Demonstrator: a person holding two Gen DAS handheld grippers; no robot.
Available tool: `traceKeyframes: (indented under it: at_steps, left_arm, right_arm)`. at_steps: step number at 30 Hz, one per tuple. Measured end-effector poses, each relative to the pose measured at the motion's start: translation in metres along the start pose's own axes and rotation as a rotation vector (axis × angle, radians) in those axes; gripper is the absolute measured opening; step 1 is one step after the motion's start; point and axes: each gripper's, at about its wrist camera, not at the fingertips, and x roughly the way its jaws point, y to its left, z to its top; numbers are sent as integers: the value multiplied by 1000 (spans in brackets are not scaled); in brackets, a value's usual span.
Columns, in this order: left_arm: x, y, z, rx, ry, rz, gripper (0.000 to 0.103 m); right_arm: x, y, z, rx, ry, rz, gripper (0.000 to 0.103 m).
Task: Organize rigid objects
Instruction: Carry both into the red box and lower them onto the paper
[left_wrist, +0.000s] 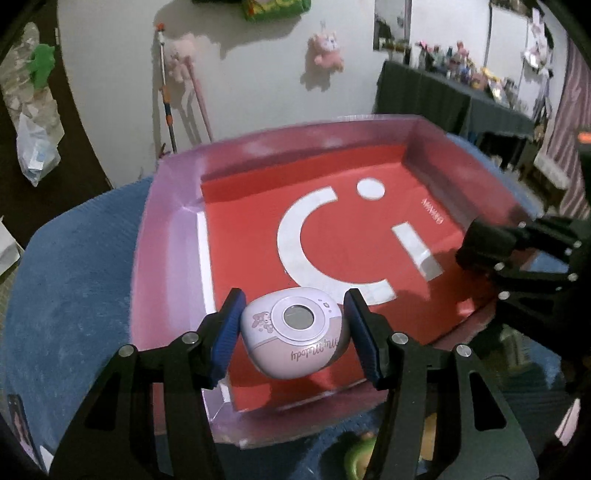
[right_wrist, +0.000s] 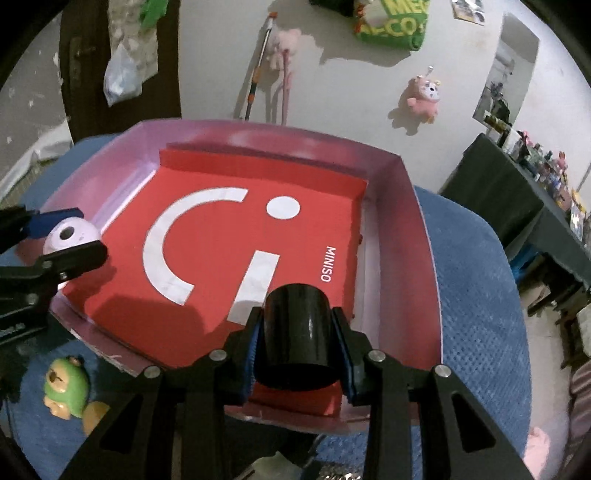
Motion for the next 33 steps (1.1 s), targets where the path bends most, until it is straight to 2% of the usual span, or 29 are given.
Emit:
traceKeyframes:
  at_steps: [7,31,33]
  left_arm:
    - [26,-6,-5,33,82,13,54]
    - [23,-5,-8,39,116,-10,55]
    - [23,-5,-7,41,115,-16,61]
  right_arm:
    - [15,7,1,-65,59,-39,38]
    - [16,7,3,-90,70,-11,38]
    - [16,8,4,-91,71,-8,38]
